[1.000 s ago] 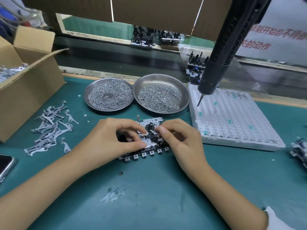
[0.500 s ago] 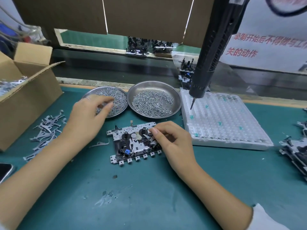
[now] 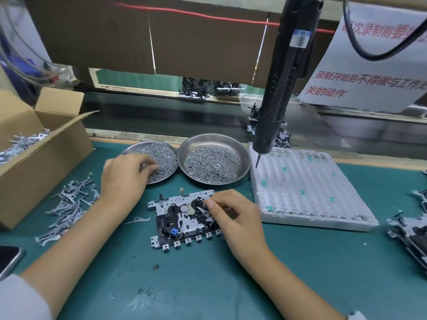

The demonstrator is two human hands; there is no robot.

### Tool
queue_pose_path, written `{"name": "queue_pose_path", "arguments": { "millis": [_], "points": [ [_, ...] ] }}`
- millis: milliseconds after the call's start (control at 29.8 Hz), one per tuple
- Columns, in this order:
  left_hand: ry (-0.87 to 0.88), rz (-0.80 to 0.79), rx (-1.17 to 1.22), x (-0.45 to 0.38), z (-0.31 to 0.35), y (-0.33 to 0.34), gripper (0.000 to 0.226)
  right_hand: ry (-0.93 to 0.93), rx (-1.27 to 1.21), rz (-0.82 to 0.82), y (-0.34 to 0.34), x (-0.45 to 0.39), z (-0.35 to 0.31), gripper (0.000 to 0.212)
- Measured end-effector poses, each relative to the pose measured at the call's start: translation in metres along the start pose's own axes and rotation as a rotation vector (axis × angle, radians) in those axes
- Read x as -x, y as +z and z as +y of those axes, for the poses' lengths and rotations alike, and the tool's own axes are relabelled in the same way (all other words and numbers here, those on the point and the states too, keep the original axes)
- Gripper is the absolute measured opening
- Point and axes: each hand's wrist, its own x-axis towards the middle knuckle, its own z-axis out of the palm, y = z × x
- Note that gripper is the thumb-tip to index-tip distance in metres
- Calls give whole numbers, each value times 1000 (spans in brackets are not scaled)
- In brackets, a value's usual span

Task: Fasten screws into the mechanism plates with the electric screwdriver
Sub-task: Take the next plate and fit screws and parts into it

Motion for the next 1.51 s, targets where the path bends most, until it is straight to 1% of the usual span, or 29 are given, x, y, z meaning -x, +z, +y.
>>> {"name": "queue_pose_path", "arguments": {
  "millis": [201,302,436,537,604,705,772,839,872,906,1007,1040,1074,1174,1376,1510],
  "points": [
    [34,41,-29,3,-4,3,19,-5,9,-1,-1,-1,0,11],
    [61,59,-39,4,-4,4,16,-8,15,-2,0,-1,0,11],
    [57,44,59,9,-1,1,13,-13,22,3,-1,-1,0,10],
    [68,93,81,11,2,-2,11,-22,34,7,-1,-1,0,11],
    [33,114,246,15,7,-7,6,-41,43,14,-1,0,0,11],
    [-22,113,473,28,15,-9,12,-150,132,43,-5,-6,-3,10],
    [-52,75,615,37,20,-9,14,-241,222,101,-9,-21,-7,15],
    [-88,40,777,41,27,-9,18,-263,311,130,-10,-45,-11,22],
    [-104,32,854,41,29,-9,20,-231,361,105,-10,-57,-12,25],
    [-122,28,916,41,32,-9,20,-162,424,45,-9,-69,-12,28],
    [-152,21,1005,42,34,-11,20,94,720,-248,-5,-94,-5,40],
    [-145,24,1005,42,33,-12,19,154,791,-308,-3,-99,-3,41],
    [-136,24,1000,42,33,-13,18,201,815,-322,-2,-102,-2,39],
    [-126,26,1022,42,32,-14,17,264,786,-258,0,-108,-1,28],
    [-105,-37,1074,49,36,-9,19,178,826,-256,2,-107,2,19],
    [-102,-72,1068,55,39,-6,15,75,731,-157,-1,-100,5,10]
  ]
}}
